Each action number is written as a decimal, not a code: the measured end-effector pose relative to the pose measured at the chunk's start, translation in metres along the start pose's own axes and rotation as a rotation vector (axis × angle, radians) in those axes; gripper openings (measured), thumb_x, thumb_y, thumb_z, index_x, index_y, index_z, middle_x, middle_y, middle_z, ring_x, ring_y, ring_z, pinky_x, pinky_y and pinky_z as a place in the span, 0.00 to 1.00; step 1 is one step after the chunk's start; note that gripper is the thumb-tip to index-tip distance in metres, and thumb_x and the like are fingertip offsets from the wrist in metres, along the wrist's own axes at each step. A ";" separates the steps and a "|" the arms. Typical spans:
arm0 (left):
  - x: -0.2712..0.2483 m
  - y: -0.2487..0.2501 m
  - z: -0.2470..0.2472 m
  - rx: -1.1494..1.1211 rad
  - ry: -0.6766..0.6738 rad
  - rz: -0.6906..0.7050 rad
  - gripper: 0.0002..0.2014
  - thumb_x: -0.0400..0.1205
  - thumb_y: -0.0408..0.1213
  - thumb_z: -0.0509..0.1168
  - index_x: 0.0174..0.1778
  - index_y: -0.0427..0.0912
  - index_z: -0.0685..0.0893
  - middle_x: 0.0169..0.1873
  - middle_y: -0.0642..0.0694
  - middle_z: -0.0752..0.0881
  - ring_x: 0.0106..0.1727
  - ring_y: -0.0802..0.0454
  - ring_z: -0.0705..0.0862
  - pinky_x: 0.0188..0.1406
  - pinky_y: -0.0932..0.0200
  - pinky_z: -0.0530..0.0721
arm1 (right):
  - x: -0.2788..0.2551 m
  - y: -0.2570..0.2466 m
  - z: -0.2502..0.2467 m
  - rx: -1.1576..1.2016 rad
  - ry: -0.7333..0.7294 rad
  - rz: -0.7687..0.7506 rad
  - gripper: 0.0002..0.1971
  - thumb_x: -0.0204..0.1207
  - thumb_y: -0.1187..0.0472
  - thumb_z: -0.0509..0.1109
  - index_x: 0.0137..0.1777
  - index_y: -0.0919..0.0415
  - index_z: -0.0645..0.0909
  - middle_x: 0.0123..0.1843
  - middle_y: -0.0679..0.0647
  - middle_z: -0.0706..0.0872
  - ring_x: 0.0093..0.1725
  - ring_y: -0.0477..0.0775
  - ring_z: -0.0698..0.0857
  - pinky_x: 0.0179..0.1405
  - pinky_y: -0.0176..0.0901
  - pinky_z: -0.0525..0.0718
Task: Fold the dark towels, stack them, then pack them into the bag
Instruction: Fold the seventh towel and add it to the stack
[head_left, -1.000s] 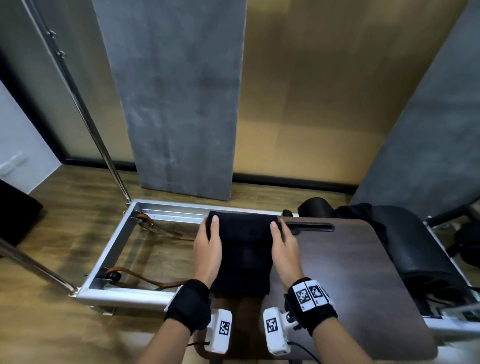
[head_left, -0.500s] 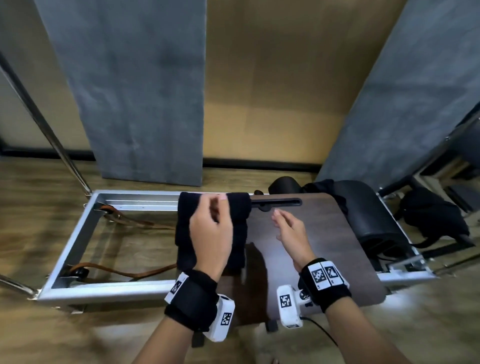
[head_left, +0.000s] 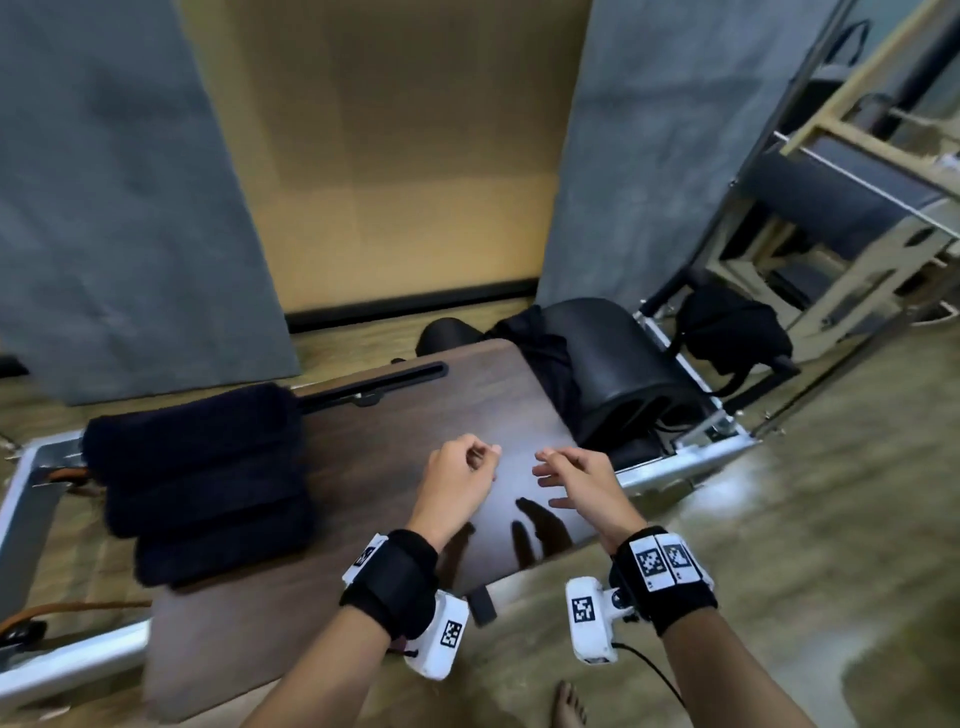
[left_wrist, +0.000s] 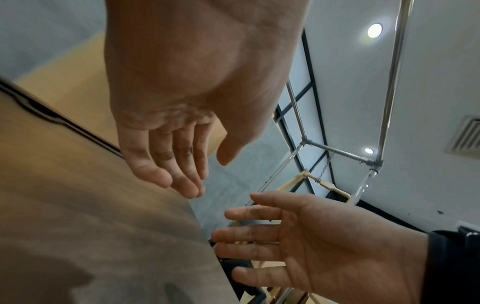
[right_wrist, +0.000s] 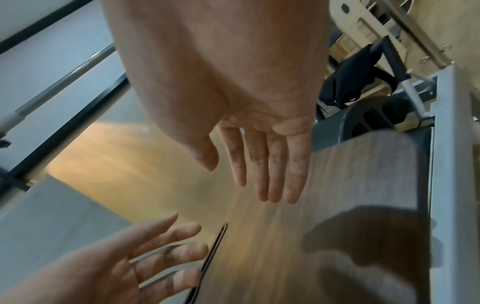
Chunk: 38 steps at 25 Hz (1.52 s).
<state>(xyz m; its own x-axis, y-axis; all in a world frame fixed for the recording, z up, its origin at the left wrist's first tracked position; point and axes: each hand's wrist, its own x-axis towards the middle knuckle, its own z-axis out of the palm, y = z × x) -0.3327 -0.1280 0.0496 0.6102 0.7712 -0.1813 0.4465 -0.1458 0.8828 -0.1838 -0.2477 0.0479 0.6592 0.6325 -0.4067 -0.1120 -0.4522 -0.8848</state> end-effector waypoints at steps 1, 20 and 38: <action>0.004 0.012 0.024 0.011 -0.020 0.001 0.14 0.89 0.47 0.68 0.42 0.44 0.88 0.33 0.49 0.92 0.41 0.48 0.92 0.54 0.43 0.90 | 0.007 0.006 -0.024 0.012 0.006 0.003 0.12 0.88 0.57 0.68 0.59 0.64 0.89 0.56 0.64 0.93 0.55 0.58 0.91 0.52 0.53 0.88; 0.132 0.117 0.253 0.041 0.042 -0.236 0.09 0.88 0.49 0.68 0.46 0.50 0.88 0.39 0.44 0.91 0.47 0.44 0.91 0.57 0.37 0.91 | 0.193 0.071 -0.264 -0.022 -0.101 0.181 0.10 0.87 0.57 0.69 0.55 0.63 0.88 0.44 0.62 0.93 0.39 0.58 0.91 0.31 0.39 0.79; 0.418 0.052 0.262 -0.164 0.291 -0.492 0.08 0.89 0.43 0.68 0.59 0.46 0.88 0.48 0.55 0.88 0.53 0.54 0.89 0.61 0.51 0.88 | 0.554 0.015 -0.139 -0.510 -0.396 0.226 0.20 0.84 0.66 0.69 0.75 0.58 0.83 0.82 0.51 0.74 0.65 0.54 0.81 0.53 0.56 0.90</action>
<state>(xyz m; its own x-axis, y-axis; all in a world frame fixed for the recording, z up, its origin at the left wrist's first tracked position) 0.1172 0.0245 -0.0944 0.1421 0.8654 -0.4804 0.5103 0.3519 0.7848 0.2833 0.0087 -0.1587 0.3287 0.6259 -0.7073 0.2132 -0.7787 -0.5900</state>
